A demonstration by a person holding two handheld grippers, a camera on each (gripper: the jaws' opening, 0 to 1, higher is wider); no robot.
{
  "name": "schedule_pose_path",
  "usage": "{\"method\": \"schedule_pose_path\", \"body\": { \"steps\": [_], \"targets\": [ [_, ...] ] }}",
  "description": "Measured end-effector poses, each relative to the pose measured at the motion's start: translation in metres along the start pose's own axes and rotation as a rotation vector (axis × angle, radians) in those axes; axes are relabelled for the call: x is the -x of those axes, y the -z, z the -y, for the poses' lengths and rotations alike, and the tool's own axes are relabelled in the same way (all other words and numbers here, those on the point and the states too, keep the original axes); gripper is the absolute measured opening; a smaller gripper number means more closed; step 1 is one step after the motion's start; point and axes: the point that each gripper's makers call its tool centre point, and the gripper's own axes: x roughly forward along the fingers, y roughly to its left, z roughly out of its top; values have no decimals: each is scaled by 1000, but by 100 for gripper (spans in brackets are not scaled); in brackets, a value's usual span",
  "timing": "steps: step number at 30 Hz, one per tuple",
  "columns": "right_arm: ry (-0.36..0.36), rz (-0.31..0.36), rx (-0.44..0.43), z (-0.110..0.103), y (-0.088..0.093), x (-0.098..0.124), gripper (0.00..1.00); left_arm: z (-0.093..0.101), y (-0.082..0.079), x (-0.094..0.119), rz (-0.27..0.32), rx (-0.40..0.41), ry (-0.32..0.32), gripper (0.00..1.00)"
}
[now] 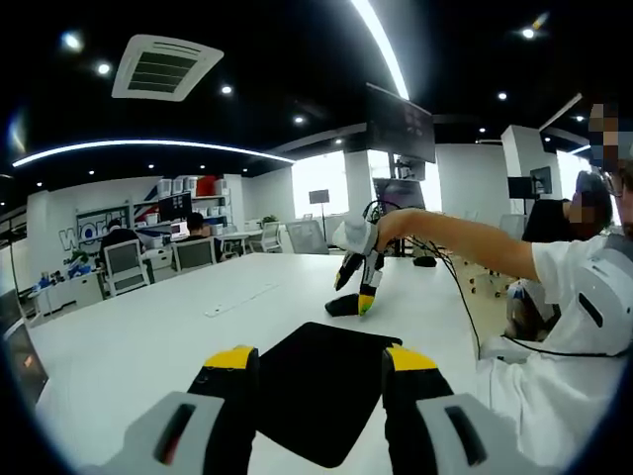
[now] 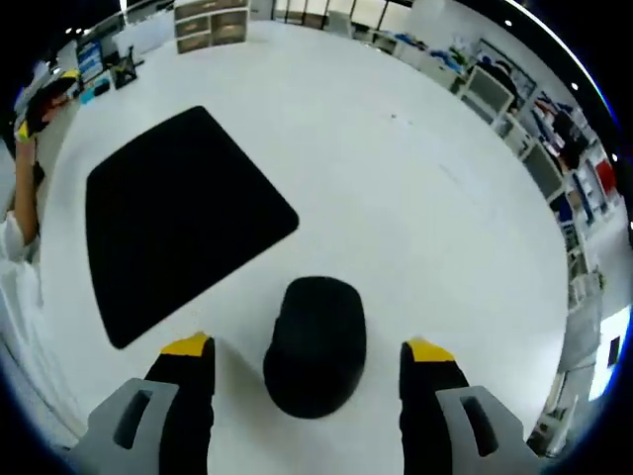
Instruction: Arrange the mouse and mouse pad neatly on the desk surface
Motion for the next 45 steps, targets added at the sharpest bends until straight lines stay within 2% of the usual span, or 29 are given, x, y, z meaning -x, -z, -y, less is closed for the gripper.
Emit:
{"method": "schedule_pose_path", "body": {
  "steps": [9, 13, 18, 22, 26, 28, 35, 45],
  "targets": [
    [5, -28, -28, 3, 4, -7, 68, -1, 0, 1, 3, 2, 0, 50],
    [-11, -30, -23, -4, 4, -10, 65, 0, 0, 1, 4, 5, 6, 50],
    [-20, -47, -6, -8, 5, -11, 53, 0, 1, -1, 1, 8, 9, 50],
    [-38, -55, 7, -12, 5, -11, 48, 0, 1, -2, 0, 10, 15, 50],
    [-56, -61, -17, -13, 5, -12, 41, 2, 1, -3, 1, 8, 20, 50],
    [-54, -64, -17, -5, 3, -13, 41, 2, 0, -3, 1, 7, 21, 50],
    [-42, -99, -62, -1, 4, -13, 40, 3, 0, -4, 1, 8, 22, 50],
    [-31, -132, -71, 3, 7, -8, 39, 2, 1, -5, -1, 10, 23, 49]
  ]
}}
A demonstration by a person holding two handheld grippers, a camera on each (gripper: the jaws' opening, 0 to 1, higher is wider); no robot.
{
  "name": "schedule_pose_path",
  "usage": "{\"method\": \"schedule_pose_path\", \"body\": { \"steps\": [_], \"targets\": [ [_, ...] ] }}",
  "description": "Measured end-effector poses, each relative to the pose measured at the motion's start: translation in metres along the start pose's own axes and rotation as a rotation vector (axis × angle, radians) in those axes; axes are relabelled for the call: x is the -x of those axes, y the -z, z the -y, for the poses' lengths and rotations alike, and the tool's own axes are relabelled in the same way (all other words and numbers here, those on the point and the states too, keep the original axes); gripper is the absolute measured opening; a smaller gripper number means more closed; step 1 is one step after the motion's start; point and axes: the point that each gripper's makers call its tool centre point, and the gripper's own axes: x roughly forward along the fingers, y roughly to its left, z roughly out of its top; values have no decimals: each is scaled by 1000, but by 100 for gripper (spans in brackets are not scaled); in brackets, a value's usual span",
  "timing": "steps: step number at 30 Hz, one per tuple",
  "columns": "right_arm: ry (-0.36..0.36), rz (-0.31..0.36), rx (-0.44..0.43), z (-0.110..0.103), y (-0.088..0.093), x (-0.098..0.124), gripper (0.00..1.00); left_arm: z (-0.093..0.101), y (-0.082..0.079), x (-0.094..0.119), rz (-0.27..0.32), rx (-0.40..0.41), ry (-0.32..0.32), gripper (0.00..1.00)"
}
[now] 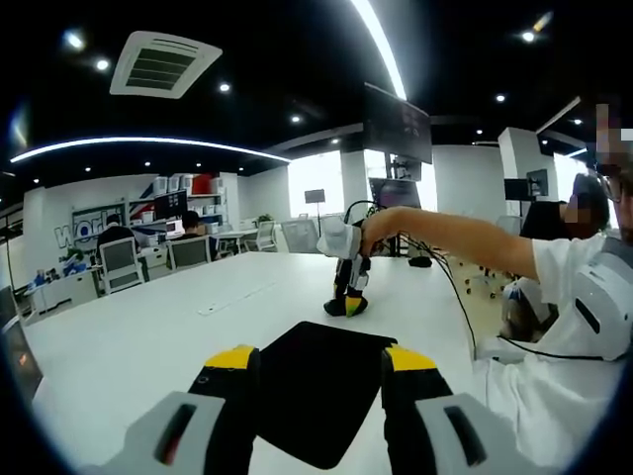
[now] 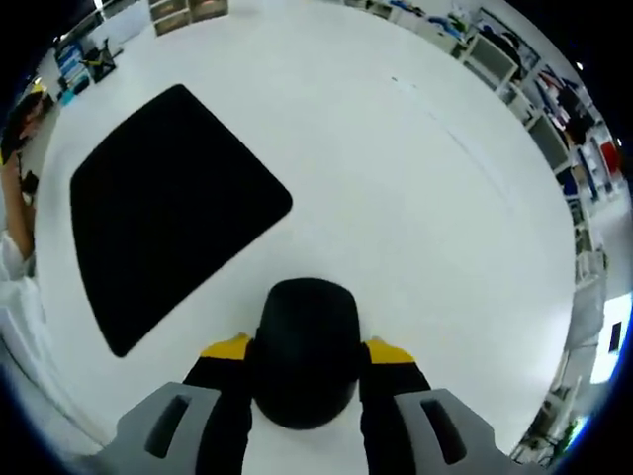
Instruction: Arrange the mouse and mouse pad neatly on the desk surface
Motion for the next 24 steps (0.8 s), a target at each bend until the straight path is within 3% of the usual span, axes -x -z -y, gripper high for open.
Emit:
{"method": "schedule_pose_path", "body": {
  "steps": [10, 24],
  "targets": [
    [8, 5, -10, -5, -2, 20, 39, 3, 1, 0, 0, -1, 1, 49],
    [-25, 50, 40, -34, -40, 30, 39, 2, 1, 1, -1, -2, -2, 49]
  ]
}}
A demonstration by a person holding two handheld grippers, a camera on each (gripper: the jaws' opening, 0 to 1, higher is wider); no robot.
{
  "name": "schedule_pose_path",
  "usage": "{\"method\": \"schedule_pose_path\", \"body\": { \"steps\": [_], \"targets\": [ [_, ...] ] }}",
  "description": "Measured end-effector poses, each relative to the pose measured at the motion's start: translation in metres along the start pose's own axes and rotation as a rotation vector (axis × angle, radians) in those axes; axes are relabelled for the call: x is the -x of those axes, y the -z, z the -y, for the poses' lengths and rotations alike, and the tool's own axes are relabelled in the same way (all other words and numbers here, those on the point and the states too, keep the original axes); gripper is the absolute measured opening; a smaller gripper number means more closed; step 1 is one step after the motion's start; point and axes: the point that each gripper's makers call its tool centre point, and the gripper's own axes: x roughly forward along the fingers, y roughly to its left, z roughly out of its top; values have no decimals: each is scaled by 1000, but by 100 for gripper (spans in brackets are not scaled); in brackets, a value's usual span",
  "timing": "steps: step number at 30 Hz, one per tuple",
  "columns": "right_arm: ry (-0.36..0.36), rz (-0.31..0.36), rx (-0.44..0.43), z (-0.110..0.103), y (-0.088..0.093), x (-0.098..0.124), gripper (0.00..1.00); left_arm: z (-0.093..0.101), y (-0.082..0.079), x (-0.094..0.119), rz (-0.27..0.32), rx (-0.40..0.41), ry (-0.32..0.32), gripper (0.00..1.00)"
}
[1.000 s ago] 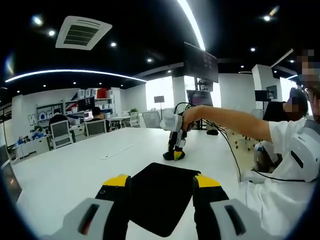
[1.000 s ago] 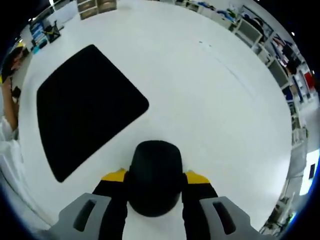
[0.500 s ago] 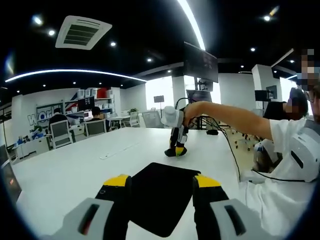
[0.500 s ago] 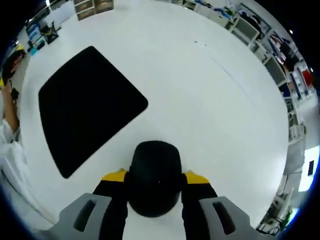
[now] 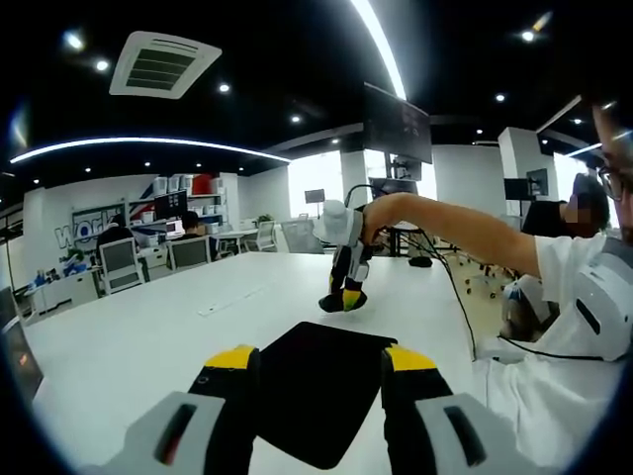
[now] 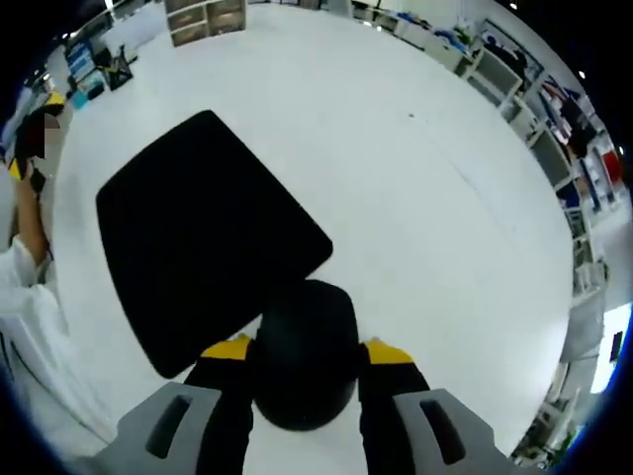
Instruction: Arrange the mouse and mouse pad neatly on the desk surface
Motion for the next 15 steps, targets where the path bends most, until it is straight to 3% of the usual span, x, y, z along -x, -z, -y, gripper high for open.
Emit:
{"method": "schedule_pose_path", "body": {
  "steps": [10, 15],
  "targets": [
    [-59, 39, 90, -43, -41, -9, 39, 1, -1, 0, 1, -4, 2, 49],
    [-87, 42, 174, -77, -60, -18, 39, -1, -2, 2, 2, -6, -2, 49]
  ]
}}
